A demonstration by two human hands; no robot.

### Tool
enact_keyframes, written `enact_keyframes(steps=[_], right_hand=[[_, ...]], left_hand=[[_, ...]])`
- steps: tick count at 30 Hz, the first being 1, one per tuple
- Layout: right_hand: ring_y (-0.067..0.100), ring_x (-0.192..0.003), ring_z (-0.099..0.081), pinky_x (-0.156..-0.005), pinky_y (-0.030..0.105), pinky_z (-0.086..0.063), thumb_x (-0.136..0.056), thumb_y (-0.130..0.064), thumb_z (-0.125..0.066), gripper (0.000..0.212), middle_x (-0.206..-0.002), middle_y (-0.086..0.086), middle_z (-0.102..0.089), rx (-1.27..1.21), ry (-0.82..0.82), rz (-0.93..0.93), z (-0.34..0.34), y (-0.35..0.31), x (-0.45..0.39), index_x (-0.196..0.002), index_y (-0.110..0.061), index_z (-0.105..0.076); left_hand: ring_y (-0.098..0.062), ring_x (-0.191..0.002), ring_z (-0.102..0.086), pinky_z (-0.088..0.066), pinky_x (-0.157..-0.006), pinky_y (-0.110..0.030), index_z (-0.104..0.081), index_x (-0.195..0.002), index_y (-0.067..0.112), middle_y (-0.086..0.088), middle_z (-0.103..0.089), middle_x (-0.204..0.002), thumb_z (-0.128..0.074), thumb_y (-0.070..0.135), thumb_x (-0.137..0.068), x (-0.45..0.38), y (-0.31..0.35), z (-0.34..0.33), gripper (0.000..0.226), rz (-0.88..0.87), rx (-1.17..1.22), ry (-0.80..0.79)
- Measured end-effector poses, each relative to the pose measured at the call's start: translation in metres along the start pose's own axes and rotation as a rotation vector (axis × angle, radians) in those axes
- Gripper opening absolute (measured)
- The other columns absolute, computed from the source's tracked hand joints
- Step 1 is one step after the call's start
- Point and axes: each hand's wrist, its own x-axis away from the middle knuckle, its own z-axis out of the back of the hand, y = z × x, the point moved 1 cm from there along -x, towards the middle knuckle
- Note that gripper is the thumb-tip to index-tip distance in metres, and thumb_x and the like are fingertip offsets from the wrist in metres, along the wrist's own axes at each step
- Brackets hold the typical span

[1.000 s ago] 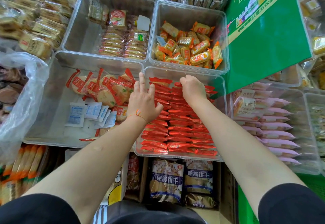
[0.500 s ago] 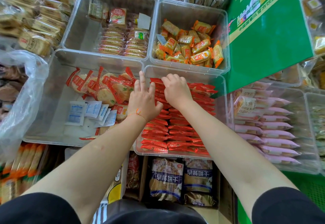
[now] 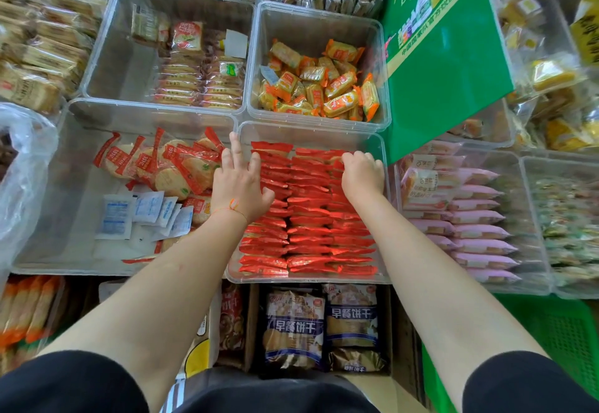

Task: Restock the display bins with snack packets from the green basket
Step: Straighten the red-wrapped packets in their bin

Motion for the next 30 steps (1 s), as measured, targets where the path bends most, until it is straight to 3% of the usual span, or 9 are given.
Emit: enact_keyframes(steps=[4,6,9,11,15,20,25,30], right_hand=[[0.030,-0.116,-0.050,-0.100,0.042,-0.039,-0.101,-0.008,-0.039,0.039,-0.124,0.010,-0.058,-0.042,-0.068,0.048,-0.002,0.003,0.000,-0.132,-0.020,-0.061],[0.030,-0.116,-0.051,-0.100,0.043,-0.039,-0.101,-0.008,-0.040,0.040,-0.125,0.009,-0.059,-0.054,-0.047,0.069,-0.002,0.003,0.001,-0.133,-0.021,-0.060],[0.030,-0.107,-0.054,-0.092,0.041,-0.042,-0.098,-0.004,-0.044,0.032,-0.117,0.011,-0.061,-0.078,0.051,0.037,-0.004,0.008,0.004,-0.124,-0.012,-0.060],[0.030,-0.104,-0.055,-0.089,0.040,-0.044,-0.098,-0.004,-0.046,0.024,-0.112,0.013,-0.062,-0.068,0.068,0.038,-0.006,0.012,0.004,-0.117,-0.008,-0.061],[0.033,-0.099,-0.055,-0.084,0.041,-0.044,-0.095,0.002,-0.044,0.022,-0.105,0.015,-0.062,-0.027,0.052,0.105,-0.007,0.017,-0.003,-0.104,-0.003,-0.064],[0.033,-0.100,-0.057,-0.085,0.042,-0.048,-0.093,0.004,-0.044,0.021,-0.107,0.016,-0.059,-0.062,0.027,0.127,-0.009,0.024,-0.004,-0.106,-0.003,-0.059],[0.035,-0.114,-0.052,-0.094,0.046,-0.047,-0.090,0.009,-0.042,0.033,-0.119,0.017,-0.053,-0.041,-0.092,0.219,-0.010,0.028,-0.001,-0.119,-0.002,-0.053],[0.034,-0.115,-0.053,-0.095,0.045,-0.047,-0.093,0.007,-0.039,0.031,-0.120,0.018,-0.055,-0.040,-0.091,0.228,-0.008,0.027,-0.002,-0.120,-0.003,-0.052]], left_hand=[[-0.043,-0.141,-0.022,-0.046,-0.093,-0.044,-0.031,-0.149,0.014,-0.027,0.004,-0.160,-0.050,0.052,-0.083,0.001,0.000,-0.001,0.078,-0.001,0.001,-0.017],[-0.044,-0.144,-0.017,-0.040,-0.102,-0.048,-0.029,-0.150,0.014,-0.027,0.005,-0.160,-0.049,0.051,-0.083,0.001,0.000,-0.001,0.079,0.006,0.005,-0.021],[-0.040,-0.150,0.006,-0.006,-0.119,-0.055,-0.019,-0.154,0.013,-0.021,0.010,-0.162,-0.046,0.048,-0.084,0.002,0.001,-0.002,0.082,-0.116,-0.090,0.032],[-0.034,-0.151,0.012,0.005,-0.121,-0.053,-0.013,-0.157,0.014,-0.014,0.010,-0.164,-0.043,0.045,-0.088,0.002,0.012,-0.005,0.081,-0.274,-0.148,0.021],[-0.026,-0.152,-0.005,-0.008,-0.122,-0.046,-0.020,-0.156,0.015,-0.008,-0.012,-0.165,-0.044,0.041,-0.092,-0.001,0.054,-0.001,0.073,-0.408,0.052,-0.087],[-0.027,-0.137,-0.038,-0.022,-0.115,-0.046,-0.038,-0.146,0.014,-0.008,-0.044,-0.148,-0.037,0.043,-0.098,-0.012,0.092,-0.006,0.056,-0.446,0.018,-0.124],[-0.026,-0.145,-0.026,-0.016,-0.118,-0.047,-0.028,-0.152,0.016,-0.007,-0.029,-0.158,-0.035,0.051,-0.099,-0.035,0.096,-0.009,0.064,-0.394,-0.003,-0.199],[-0.026,-0.150,-0.018,-0.009,-0.121,-0.050,-0.021,-0.155,0.019,-0.008,-0.016,-0.163,-0.037,0.055,-0.097,-0.042,0.099,-0.014,0.070,-0.332,0.010,-0.280]])
